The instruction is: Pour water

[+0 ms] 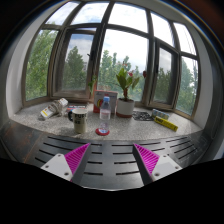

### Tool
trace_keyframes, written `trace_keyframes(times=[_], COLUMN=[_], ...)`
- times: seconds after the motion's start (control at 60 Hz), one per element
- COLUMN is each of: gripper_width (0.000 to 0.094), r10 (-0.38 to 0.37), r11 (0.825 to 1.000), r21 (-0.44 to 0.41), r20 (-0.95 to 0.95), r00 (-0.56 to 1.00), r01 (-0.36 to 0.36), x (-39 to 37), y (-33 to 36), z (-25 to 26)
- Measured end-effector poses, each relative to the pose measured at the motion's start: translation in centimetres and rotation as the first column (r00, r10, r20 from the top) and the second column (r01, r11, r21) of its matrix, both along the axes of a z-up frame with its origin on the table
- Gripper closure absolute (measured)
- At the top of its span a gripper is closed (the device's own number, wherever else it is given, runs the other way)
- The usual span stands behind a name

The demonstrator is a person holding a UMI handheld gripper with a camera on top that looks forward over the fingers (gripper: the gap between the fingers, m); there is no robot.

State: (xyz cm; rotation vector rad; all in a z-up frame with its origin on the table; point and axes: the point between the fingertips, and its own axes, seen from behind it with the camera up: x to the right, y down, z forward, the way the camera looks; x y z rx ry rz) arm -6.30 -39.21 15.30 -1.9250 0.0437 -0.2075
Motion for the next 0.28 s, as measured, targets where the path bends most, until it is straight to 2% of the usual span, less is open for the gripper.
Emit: trace_keyframes(times=[0.283], gripper_width=[0.0085], r10=[-0.011], r11=[0.999], r21=[0.034], r20=[0.001], r00=[1.000], r01=[0.011], x=[-0.7], y=[-4.5], z=[1.4])
